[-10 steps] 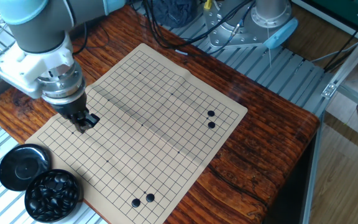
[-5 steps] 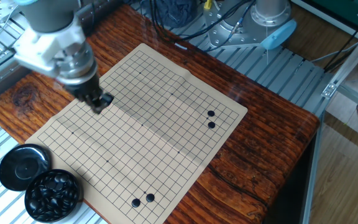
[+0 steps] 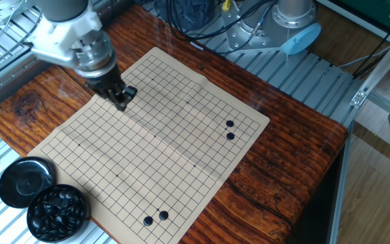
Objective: Play the first move as black on the 3-4 point in the upper right corner of the Go board
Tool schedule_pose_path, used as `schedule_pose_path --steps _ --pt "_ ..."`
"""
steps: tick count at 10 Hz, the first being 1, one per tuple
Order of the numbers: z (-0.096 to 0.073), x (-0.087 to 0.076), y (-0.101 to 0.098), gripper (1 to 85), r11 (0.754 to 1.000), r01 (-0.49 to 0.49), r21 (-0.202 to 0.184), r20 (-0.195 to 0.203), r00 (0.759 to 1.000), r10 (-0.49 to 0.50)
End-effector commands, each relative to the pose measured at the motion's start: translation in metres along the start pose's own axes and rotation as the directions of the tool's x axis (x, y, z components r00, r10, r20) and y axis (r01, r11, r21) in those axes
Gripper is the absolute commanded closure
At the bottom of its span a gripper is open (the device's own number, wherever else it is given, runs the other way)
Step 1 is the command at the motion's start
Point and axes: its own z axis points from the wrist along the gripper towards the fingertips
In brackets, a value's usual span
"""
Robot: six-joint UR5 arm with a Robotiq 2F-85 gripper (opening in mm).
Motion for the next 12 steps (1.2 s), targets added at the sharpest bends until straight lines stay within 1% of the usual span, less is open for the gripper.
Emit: schedule_pose_path --steps 1,2,3,4,5,6,7,8,9,10,11,12 --pt "0.003 0.005 -0.003 84.3 1.0 -0.005 -0.003 0.032 0.999 0.005" --pt "0.003 -0.003 -0.016 84.3 0.999 0.0 0.046 0.06 0.998 -0.003" --pt "0.002 -0.006 -0.026 84.3 0.996 0.004 0.085 0.073 0.997 -0.011" --pt "0.001 -0.006 -0.032 84.3 0.994 -0.006 0.11 0.075 0.997 -0.002" --pt "0.001 -0.008 -0.033 84.3 0.994 -0.012 0.111 0.083 0.997 0.003" --pt "0.001 -0.015 -0.029 84.3 0.993 -0.074 0.089 0.115 0.991 0.064" --pt "0.0 -0.018 -0.031 84.3 0.984 -0.159 0.085 0.133 0.98 0.147" --pt "0.0 -0.016 -0.032 84.3 0.965 -0.249 0.078 0.136 0.962 0.237" --pt "0.0 -0.015 -0.037 84.3 0.951 -0.295 0.09 0.141 0.949 0.281" --pt "-0.001 -0.019 -0.04 84.3 0.943 -0.32 0.093 0.159 0.94 0.303" --pt "-0.001 -0.021 -0.038 84.3 0.939 -0.335 0.082 0.167 0.933 0.319" --pt "-0.001 -0.023 -0.034 84.3 0.933 -0.356 0.059 0.171 0.924 0.342"
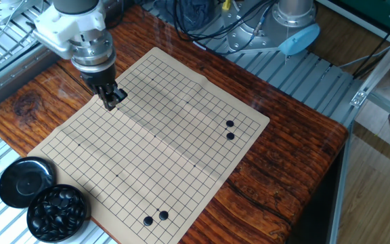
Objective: Play the first move as black on the 3-4 point in the upper right corner of the Go board
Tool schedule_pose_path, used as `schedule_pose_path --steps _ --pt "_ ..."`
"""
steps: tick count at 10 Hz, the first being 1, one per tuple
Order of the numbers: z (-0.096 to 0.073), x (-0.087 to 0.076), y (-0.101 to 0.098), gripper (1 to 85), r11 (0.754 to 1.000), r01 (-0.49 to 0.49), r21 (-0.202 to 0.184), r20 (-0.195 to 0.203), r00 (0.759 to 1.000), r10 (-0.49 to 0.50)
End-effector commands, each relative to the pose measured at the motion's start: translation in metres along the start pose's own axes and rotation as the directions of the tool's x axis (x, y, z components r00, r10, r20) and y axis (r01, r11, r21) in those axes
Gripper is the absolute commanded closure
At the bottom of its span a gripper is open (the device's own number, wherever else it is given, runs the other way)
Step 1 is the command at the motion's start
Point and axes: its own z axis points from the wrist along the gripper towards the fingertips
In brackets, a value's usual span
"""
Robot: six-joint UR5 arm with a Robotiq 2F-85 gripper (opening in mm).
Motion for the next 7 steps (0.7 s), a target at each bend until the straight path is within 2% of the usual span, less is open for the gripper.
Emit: schedule_pose_path --steps 1,3,5,7 --pt "-0.001 -0.007 0.004 84.3 0.994 -0.108 -0.021 0.025 0.994 0.109" --pt "-0.001 -0.009 0.004 84.3 0.992 -0.127 -0.025 0.031 0.991 0.127" --pt "-0.001 -0.004 0.007 84.3 0.992 -0.12 -0.033 0.011 0.993 0.12" --pt "-0.022 0.026 0.01 84.3 0.985 -0.153 -0.075 -0.03 0.988 0.151"
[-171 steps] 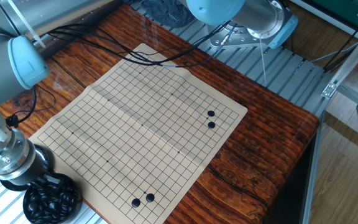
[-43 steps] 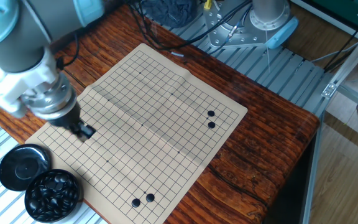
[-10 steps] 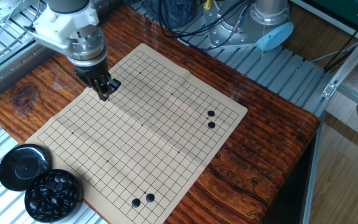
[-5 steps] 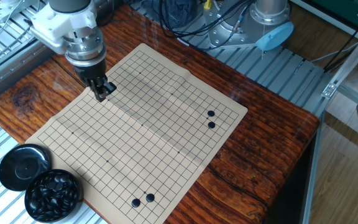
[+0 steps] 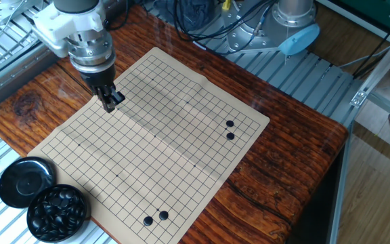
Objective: Play the first move as black on the 3-4 point in the upper right corner of the Go board
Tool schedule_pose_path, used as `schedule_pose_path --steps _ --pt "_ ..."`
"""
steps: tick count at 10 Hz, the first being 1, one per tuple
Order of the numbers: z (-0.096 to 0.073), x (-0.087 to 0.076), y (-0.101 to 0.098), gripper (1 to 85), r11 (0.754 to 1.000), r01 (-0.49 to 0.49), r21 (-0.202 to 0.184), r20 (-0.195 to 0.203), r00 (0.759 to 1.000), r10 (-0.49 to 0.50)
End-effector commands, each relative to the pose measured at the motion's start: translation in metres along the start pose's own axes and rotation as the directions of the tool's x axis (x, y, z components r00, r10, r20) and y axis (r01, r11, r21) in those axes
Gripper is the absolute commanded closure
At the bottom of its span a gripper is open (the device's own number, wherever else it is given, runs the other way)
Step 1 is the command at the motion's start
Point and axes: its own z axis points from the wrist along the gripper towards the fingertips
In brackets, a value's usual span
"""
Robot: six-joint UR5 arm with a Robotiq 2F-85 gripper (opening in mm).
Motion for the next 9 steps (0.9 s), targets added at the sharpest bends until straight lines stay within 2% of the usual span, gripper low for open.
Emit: schedule_pose_path --steps 1,2,3,5,6,9 --pt "-0.02 0.034 0.003 84.3 0.996 -0.059 -0.061 -0.033 0.998 0.057" --pt "-0.02 0.047 -0.001 84.3 0.996 -0.059 -0.073 -0.035 0.998 0.056" --pt "-0.019 0.06 -0.001 84.3 0.992 -0.064 -0.107 -0.034 0.998 0.061" --pt "-0.011 0.071 0.0 84.3 0.987 -0.066 -0.149 -0.023 0.998 0.063" --pt "-0.008 0.076 0.006 84.3 0.98 -0.079 -0.185 -0.026 0.997 0.075" --pt "0.009 0.095 0.008 84.3 0.968 -0.052 -0.244 -0.007 0.999 0.051"
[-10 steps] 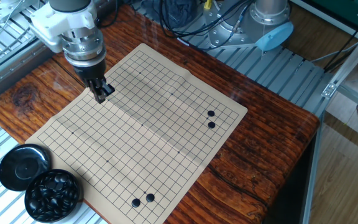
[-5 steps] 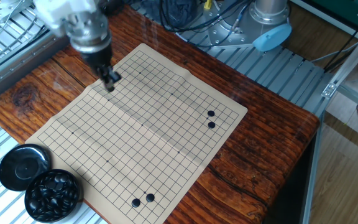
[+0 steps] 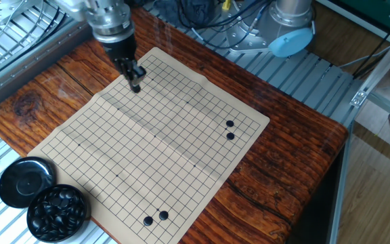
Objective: Play the first move as black on the 3-4 point in the upper right corner of the Go board
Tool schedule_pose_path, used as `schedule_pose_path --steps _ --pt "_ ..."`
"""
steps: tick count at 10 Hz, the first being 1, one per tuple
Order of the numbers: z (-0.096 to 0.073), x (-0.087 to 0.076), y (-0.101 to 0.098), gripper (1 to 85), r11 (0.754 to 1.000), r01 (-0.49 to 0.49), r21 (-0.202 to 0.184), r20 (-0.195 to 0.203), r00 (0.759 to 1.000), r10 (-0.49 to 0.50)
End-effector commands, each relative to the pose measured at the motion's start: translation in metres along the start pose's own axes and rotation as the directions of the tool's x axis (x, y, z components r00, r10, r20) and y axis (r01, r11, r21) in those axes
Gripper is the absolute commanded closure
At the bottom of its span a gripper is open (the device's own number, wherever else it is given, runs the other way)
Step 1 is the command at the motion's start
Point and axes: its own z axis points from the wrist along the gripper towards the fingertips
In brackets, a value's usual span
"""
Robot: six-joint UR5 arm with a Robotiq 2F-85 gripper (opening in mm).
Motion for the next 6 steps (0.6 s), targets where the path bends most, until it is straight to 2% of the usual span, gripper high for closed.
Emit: schedule_pose_path --steps 1,6 --pt "0.013 0.024 -0.004 84.3 0.997 0.031 -0.071 -0.004 0.999 -0.032" --pt "0.011 0.069 -0.024 84.3 0.999 0.024 -0.046 -0.129 0.991 -0.03"
